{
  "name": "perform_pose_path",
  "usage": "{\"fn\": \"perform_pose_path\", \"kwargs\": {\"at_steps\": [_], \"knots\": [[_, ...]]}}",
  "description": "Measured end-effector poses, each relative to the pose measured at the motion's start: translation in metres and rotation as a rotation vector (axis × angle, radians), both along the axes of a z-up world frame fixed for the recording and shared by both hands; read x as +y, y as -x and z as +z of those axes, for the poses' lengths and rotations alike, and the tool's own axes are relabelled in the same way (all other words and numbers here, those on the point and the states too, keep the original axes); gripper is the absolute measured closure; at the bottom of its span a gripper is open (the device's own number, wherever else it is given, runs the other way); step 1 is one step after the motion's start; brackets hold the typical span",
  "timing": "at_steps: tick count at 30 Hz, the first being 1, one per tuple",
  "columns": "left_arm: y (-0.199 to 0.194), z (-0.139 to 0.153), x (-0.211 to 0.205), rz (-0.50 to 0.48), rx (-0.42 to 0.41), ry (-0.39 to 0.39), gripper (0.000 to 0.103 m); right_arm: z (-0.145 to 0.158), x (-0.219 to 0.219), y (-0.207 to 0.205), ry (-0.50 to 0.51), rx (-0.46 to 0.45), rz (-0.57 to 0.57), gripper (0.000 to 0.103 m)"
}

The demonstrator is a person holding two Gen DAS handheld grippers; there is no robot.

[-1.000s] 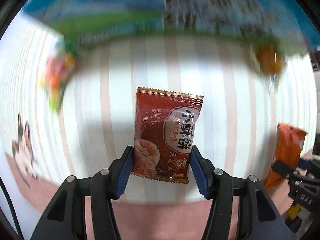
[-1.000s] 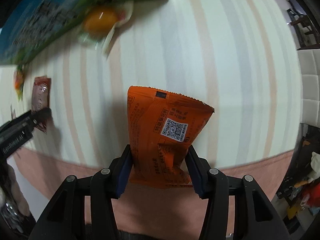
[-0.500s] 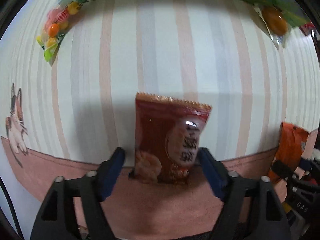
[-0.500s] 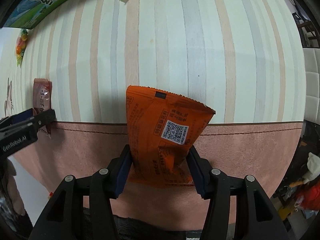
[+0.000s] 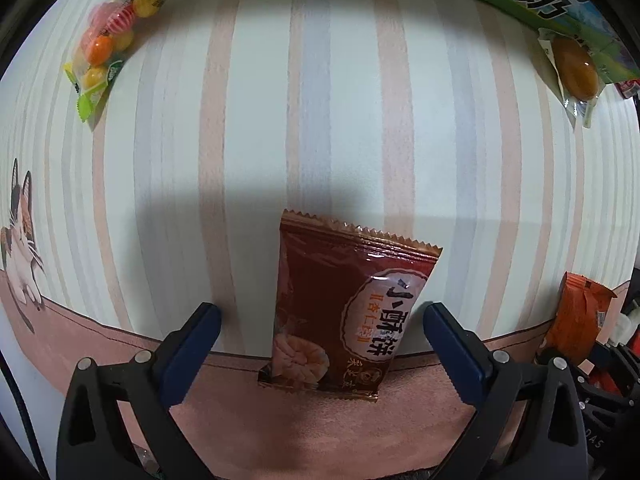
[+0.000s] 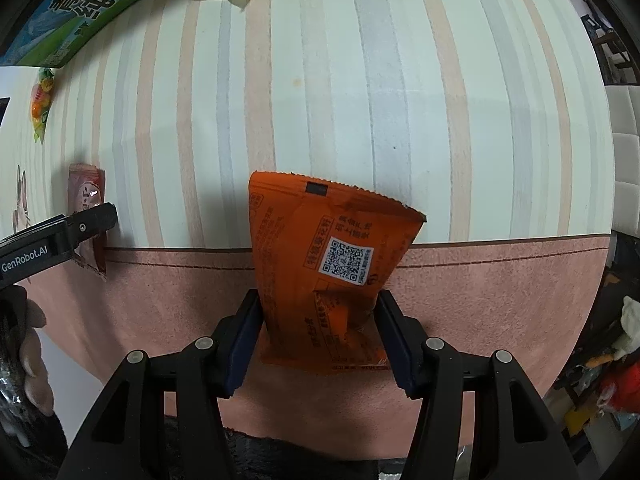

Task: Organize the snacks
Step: 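Lift both held packets up from the table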

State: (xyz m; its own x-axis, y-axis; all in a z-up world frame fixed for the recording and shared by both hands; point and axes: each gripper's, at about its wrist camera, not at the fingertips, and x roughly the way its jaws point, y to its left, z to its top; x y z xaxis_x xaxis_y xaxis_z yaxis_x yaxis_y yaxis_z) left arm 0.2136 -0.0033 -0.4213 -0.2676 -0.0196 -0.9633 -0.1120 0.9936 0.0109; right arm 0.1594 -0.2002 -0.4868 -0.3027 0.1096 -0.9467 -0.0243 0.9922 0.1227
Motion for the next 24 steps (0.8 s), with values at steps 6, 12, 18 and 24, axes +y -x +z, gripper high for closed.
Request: {"fn": "perform_pose_path", "kwargs": {"at_steps": [6, 12, 18, 24], "knots": [[-0.019, -0.01, 0.002, 0.009, 0.045, 0.005, 0.0, -0.003, 0.0, -0.003, 0.011, 0.003, 0.004, 0.037], [-0.018, -0.003, 0.001, 0.011, -0.01, -0.008, 0.013, 0.0, -0.001, 0.0, 0.015, -0.01, -0.02, 0.037], [-0.015, 0.007, -0.015, -0.059, -0.031, -0.012, 0.049, 0.003, -0.001, 0.006, 0.032, -0.033, 0.003, 0.044], [-0.017, 0.005, -0.015, -0.047, -0.034, -0.014, 0.049, 0.005, 0.001, 0.013, 0.039, -0.054, -0.007, 0.045]]}}
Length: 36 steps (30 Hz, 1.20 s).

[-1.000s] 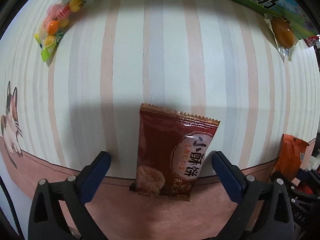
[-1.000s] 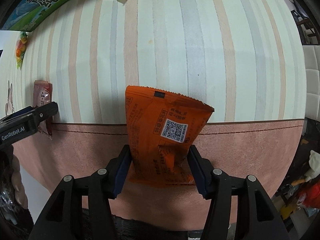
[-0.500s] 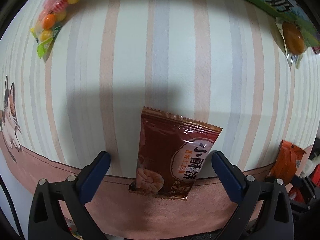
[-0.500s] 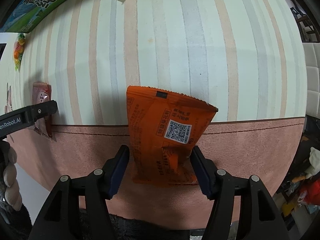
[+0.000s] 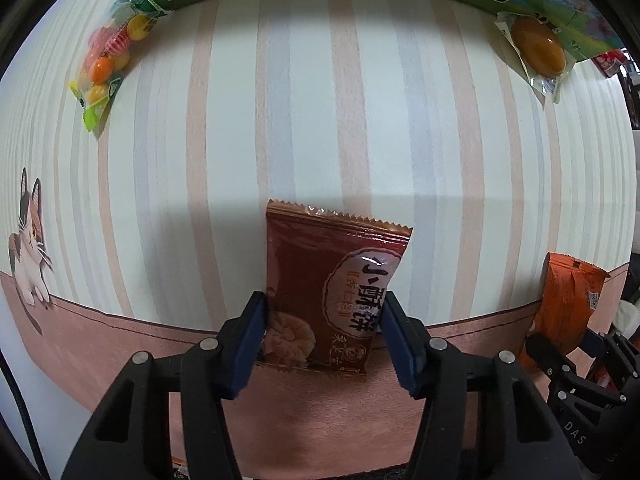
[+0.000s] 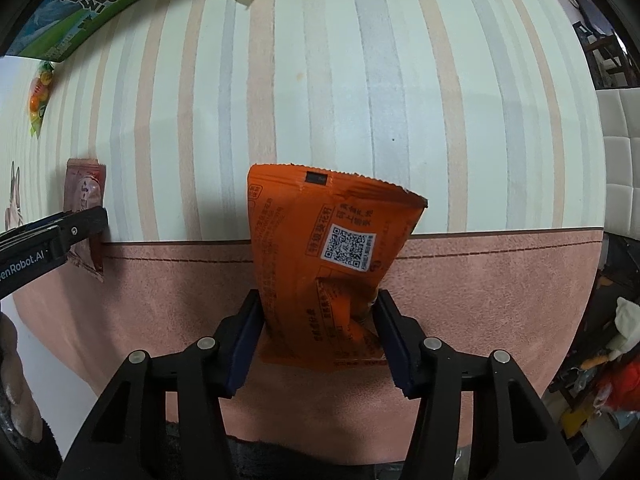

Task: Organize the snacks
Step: 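Lift both held packets up from the table, then carry both held packets over the box and lower them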

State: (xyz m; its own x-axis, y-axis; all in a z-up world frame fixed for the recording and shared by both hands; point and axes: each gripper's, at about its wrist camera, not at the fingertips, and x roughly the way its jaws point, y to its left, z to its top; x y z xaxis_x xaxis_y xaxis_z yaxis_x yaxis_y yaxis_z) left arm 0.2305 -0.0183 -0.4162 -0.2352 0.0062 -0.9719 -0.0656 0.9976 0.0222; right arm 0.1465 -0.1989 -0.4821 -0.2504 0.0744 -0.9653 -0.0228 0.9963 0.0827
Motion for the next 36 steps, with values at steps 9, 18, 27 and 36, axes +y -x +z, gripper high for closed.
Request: {"fn": "perform_pose_path", "kwargs": {"at_steps": [9, 18, 27, 36], "knots": [[0.01, 0.008, -0.009, -0.01, -0.009, -0.002, 0.049, 0.006, 0.003, 0.006, -0.03, -0.024, -0.013, 0.055], [0.019, 0.029, -0.023, -0.047, -0.055, 0.021, 0.05, 0.032, 0.011, 0.016, -0.096, -0.053, -0.028, 0.059], [0.022, 0.089, -0.022, -0.036, -0.167, 0.075, 0.05, 0.086, 0.017, 0.006, -0.201, -0.141, -0.057, 0.06], [-0.006, 0.172, -0.011, -0.011, -0.313, 0.143, 0.05, 0.167, 0.009, -0.035, -0.33, -0.28, -0.102, 0.06]]}}
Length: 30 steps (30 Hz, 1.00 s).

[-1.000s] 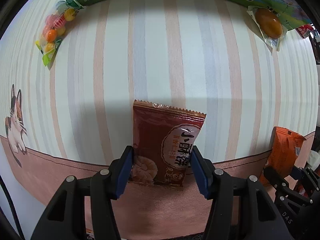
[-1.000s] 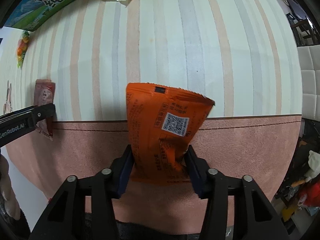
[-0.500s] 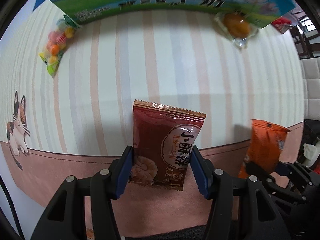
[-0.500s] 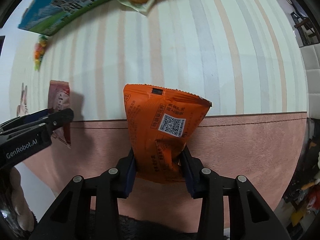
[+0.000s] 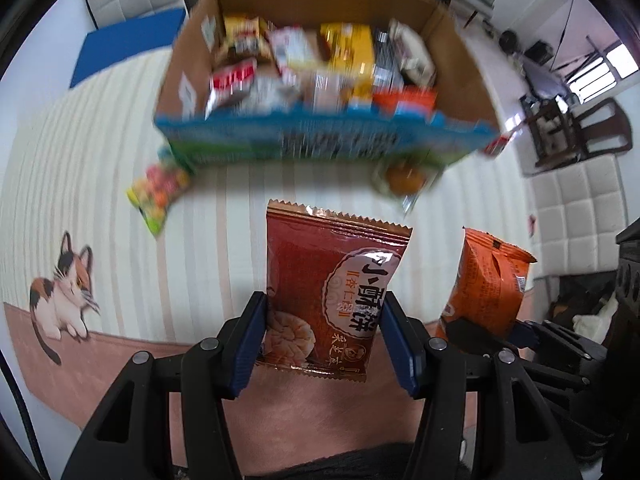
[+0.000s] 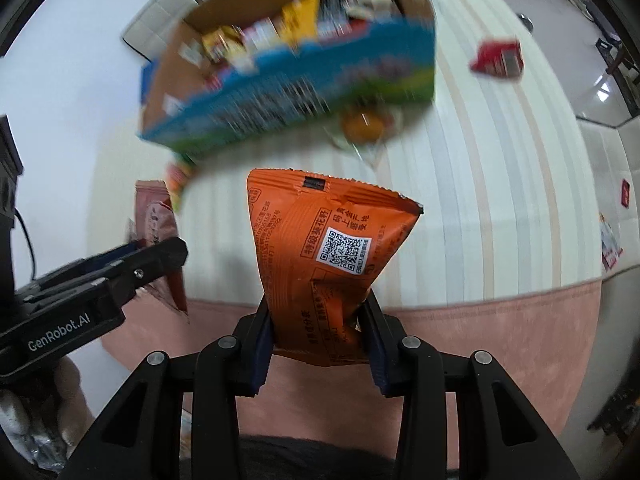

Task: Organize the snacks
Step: 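Carry both held packets over the box and lower them, then open both grippers to drop the packets into the box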

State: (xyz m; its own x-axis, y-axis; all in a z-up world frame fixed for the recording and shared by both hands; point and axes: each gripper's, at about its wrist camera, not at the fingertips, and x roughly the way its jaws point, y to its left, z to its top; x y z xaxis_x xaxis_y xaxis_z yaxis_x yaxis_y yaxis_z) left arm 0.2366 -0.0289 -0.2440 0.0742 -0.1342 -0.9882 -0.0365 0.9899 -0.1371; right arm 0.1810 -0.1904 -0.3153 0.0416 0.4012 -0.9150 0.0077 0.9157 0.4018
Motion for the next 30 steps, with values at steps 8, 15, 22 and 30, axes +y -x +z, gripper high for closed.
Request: {"fn": "perform_pose_path", "kwargs": {"at_steps": [8, 15, 22, 30], "knots": [[-0.072, 0.04, 0.011, 0.009, -0.068, 0.033, 0.049, 0.052, -0.009, -0.079, 0.014, -0.136, -0.033, 0.06], [-0.168, 0.019, 0.034, 0.022, -0.036, -0.006, 0.049, 0.041, -0.004, -0.17, 0.147, -0.15, -0.03, 0.06], [-0.237, -0.021, 0.044, 0.024, 0.036, -0.072, 0.049, -0.001, 0.003, -0.214, 0.218, -0.076, -0.024, 0.06], [-0.26, -0.049, 0.042, 0.006, 0.111, -0.081, 0.049, -0.026, -0.001, -0.233, 0.248, -0.009, -0.043, 0.025]]}}
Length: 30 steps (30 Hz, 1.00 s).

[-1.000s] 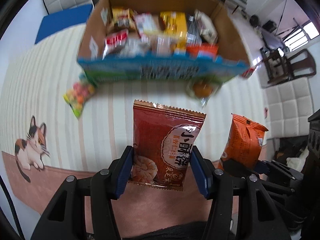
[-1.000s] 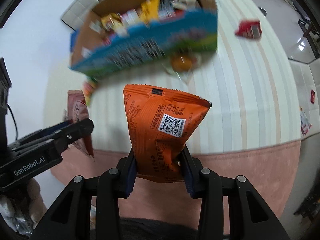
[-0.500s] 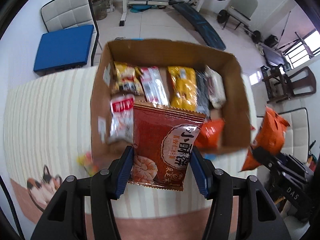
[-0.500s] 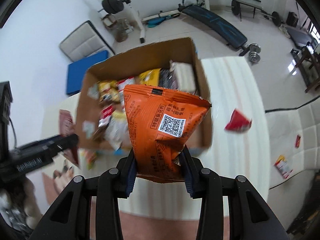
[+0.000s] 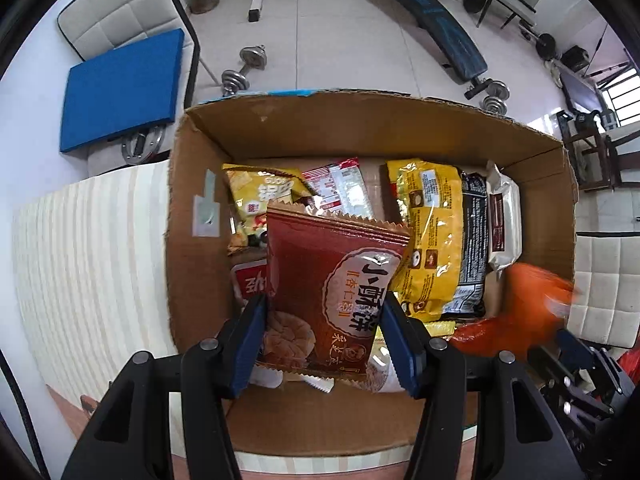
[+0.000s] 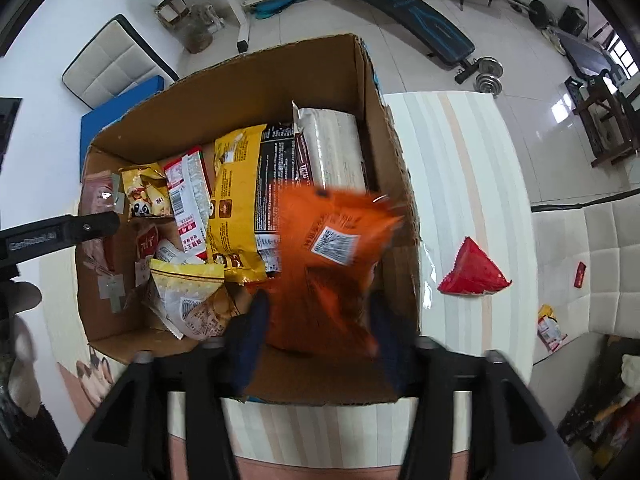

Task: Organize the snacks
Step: 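Open both grippers to drop the packets into the box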

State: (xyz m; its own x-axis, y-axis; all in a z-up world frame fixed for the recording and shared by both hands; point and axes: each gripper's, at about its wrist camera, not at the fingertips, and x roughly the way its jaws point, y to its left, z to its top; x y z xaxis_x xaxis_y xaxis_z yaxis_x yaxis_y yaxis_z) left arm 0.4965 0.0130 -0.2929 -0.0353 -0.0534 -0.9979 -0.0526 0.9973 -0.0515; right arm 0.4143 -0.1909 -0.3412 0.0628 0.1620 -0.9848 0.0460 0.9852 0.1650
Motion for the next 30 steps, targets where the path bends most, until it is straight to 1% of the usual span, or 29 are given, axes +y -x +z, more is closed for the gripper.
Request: {"fn": "perform_pose_path", "kwargs": {"at_steps": [1, 6, 7, 11, 14, 16, 18, 20, 23, 24, 25, 26, 27, 28, 29, 30], "knots": [[-0.002, -0.001, 0.0, 0.006, 0.001, 0.0, 0.049, 0.002, 0.0, 0.0, -0.003, -0.004, 0.002, 0.017], [0.005, 0.013, 0.001, 0.019, -0.038, 0.047, 0.049, 0.018, -0.006, 0.009, -0.084, -0.043, -0.036, 0.016], [0.006, 0.016, 0.001, 0.02, -0.048, 0.053, 0.049, 0.023, -0.008, 0.015, -0.115, -0.057, -0.048, 0.015], [0.028, 0.044, -0.004, -0.005, -0.127, 0.063, 0.049, 0.031, -0.011, 0.044, -0.2, -0.089, -0.074, 0.014], [0.042, 0.051, -0.007, -0.035, -0.149, 0.093, 0.047, 0.026, -0.013, 0.069, -0.249, -0.084, -0.096, 0.014], [0.045, 0.046, -0.009, -0.046, -0.14, 0.071, 0.047, 0.02, -0.013, 0.08, -0.264, -0.072, -0.103, 0.014], [0.043, 0.04, -0.008, -0.032, -0.128, 0.039, 0.047, 0.015, -0.013, 0.09, -0.275, -0.058, -0.111, 0.014], [0.041, 0.033, -0.005, -0.01, -0.108, 0.044, 0.047, 0.013, -0.013, 0.094, -0.285, -0.053, -0.116, 0.014], [0.036, 0.023, -0.003, 0.02, -0.075, 0.086, 0.047, 0.016, -0.015, 0.097, -0.282, -0.064, -0.125, 0.014], [0.033, 0.021, -0.002, 0.032, -0.069, 0.07, 0.046, 0.018, -0.015, 0.097, -0.282, -0.068, -0.126, 0.014], [0.032, 0.021, -0.002, 0.035, -0.071, 0.054, 0.045, 0.021, -0.015, 0.098, -0.284, -0.074, -0.125, 0.014], [0.03, 0.02, -0.003, 0.036, -0.075, 0.03, 0.04, 0.023, -0.015, 0.098, -0.285, -0.081, -0.124, 0.014], [0.029, 0.019, -0.004, 0.037, -0.077, 0.022, 0.037, 0.026, -0.015, 0.099, -0.283, -0.086, -0.122, 0.014], [0.028, 0.019, -0.006, 0.04, -0.076, 0.018, 0.03, 0.028, -0.015, 0.099, -0.283, -0.089, -0.122, 0.014], [0.026, 0.016, -0.006, 0.049, -0.063, 0.018, 0.027, 0.029, -0.014, 0.099, -0.284, -0.091, -0.119, 0.014], [0.025, 0.013, -0.007, 0.054, -0.044, 0.04, 0.027, 0.03, -0.014, 0.099, -0.283, -0.091, -0.116, 0.014]]}}
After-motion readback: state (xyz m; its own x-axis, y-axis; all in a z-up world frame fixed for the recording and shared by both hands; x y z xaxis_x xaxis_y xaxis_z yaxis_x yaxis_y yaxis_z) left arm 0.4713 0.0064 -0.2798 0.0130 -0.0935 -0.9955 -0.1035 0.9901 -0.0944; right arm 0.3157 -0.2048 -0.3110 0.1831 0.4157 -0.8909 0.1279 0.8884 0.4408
